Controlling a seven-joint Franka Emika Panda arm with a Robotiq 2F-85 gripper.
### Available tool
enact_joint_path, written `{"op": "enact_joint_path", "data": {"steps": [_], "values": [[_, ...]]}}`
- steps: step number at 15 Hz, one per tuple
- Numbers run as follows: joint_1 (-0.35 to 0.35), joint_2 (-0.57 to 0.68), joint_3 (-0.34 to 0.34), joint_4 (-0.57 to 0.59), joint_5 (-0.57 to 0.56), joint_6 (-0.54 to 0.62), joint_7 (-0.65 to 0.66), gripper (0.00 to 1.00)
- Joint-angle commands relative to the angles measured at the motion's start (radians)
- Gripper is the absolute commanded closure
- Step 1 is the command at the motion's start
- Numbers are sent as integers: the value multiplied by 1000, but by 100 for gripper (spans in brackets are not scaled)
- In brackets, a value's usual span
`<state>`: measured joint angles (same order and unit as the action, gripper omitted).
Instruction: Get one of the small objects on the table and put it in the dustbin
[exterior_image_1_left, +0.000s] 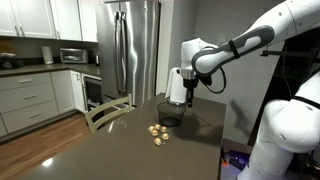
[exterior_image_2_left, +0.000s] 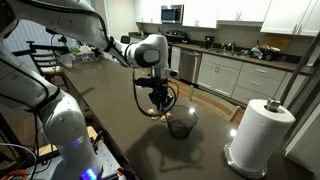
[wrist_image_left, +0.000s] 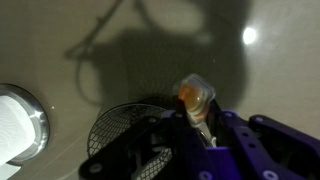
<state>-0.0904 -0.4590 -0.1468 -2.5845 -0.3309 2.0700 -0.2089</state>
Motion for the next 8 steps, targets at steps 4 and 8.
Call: {"op": "enact_joint_path", "data": {"steps": [4,8], "values": [[9,122,-12,129,23,68,-71,90],[12,206,-12,190,36,152,-100,90]]}}
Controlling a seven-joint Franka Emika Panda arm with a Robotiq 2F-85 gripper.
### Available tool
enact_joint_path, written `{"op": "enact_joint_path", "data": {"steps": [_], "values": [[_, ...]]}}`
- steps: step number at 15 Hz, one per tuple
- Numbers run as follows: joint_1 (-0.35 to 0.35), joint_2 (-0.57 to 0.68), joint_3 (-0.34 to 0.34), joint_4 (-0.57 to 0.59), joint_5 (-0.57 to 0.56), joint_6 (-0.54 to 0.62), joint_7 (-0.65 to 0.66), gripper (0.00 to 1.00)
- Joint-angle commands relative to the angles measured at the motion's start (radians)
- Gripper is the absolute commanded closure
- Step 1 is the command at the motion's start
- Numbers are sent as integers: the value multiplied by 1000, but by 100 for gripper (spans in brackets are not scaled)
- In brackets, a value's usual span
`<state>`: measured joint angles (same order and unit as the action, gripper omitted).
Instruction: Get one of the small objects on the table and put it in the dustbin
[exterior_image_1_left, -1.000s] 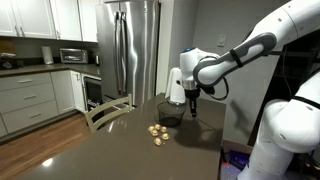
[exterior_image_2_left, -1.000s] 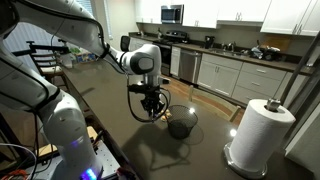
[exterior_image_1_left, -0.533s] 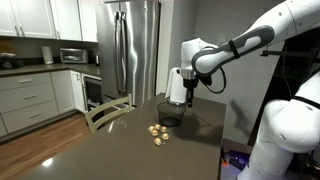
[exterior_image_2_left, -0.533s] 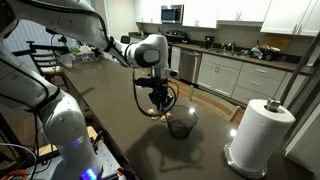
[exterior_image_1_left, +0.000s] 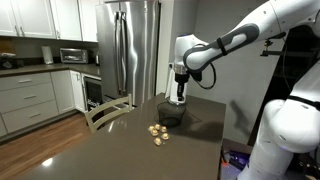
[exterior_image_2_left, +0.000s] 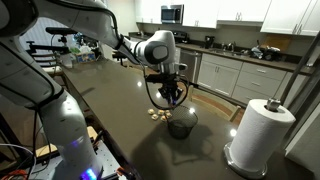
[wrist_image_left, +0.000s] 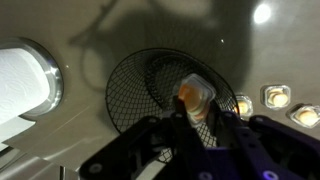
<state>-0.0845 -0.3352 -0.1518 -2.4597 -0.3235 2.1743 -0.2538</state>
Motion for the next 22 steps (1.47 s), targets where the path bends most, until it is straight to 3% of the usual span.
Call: {"op": "enact_joint_path", "data": {"steps": [1,4,5,7,13,15,22], "values": [[6,96,-6,75,31,66,-62,90],[5,118,1,89,37,95,-68,90],[4,120,4,90,35,95,-63,51],[9,111,8,85,40,85,-69,44],[12,77,18,68,53,61,-59,5],[12,72,19,67,54,59,-57,0],[15,63,20,72,65,26,-61,0]]}}
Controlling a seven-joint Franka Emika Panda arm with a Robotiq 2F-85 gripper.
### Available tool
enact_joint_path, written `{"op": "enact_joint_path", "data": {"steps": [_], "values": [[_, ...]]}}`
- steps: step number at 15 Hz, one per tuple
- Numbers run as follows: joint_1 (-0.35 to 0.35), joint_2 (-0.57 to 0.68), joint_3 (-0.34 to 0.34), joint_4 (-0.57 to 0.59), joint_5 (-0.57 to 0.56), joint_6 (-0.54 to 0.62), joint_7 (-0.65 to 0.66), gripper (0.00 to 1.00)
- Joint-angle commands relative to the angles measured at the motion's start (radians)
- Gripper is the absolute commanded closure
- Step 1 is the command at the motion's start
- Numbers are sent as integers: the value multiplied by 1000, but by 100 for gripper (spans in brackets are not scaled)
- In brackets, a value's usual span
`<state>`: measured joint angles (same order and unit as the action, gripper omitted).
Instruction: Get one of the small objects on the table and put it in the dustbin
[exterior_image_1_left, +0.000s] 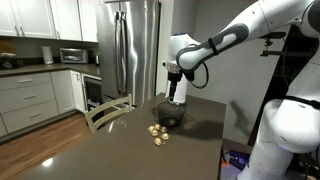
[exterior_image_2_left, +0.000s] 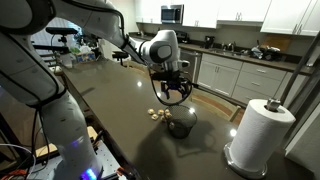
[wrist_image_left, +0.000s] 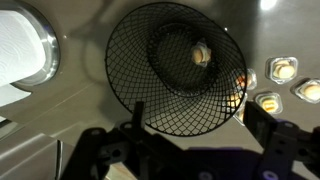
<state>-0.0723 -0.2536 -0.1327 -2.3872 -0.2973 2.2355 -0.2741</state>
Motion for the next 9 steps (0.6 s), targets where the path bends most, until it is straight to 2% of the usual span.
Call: {"op": "enact_joint_path", "data": {"steps": [1,9], "values": [[3,-20,0,-1,45,-41,-44,0],[1,-34,-1,-2,59,-66,-42,0]]}}
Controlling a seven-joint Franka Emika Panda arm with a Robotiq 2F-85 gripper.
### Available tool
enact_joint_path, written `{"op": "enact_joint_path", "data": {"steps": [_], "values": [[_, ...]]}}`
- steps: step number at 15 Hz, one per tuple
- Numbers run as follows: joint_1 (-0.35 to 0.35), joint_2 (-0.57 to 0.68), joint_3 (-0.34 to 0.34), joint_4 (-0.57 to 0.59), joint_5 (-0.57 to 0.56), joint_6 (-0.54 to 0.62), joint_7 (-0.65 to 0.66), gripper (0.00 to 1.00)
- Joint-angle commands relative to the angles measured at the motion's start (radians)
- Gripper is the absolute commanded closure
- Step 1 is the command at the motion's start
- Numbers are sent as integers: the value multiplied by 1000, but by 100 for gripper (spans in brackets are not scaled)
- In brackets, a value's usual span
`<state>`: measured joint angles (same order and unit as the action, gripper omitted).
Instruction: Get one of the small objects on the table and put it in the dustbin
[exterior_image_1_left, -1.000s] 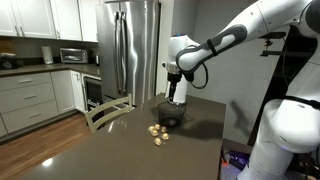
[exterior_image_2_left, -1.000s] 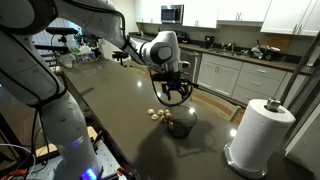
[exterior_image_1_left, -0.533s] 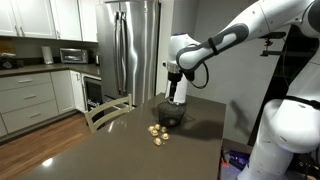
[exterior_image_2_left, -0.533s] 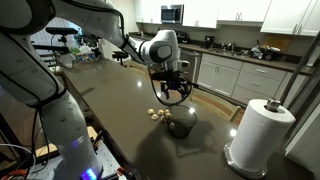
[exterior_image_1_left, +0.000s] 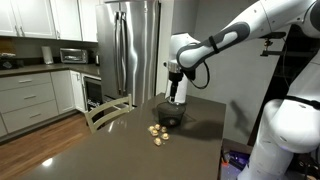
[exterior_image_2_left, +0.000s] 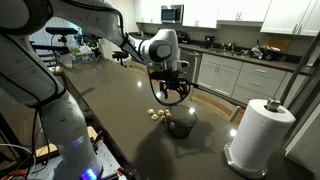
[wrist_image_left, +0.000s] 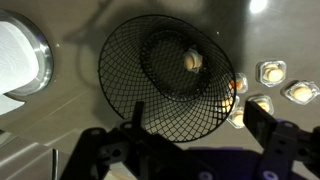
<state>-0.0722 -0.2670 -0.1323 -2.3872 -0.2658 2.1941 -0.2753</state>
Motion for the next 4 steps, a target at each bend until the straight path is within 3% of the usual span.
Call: {"op": "enact_joint_path", "data": {"steps": [1,4], "values": [[1,-22,-1,-2,28,-27,-39,0],[-7,-3,6,1,3,-7,-2,0]]}}
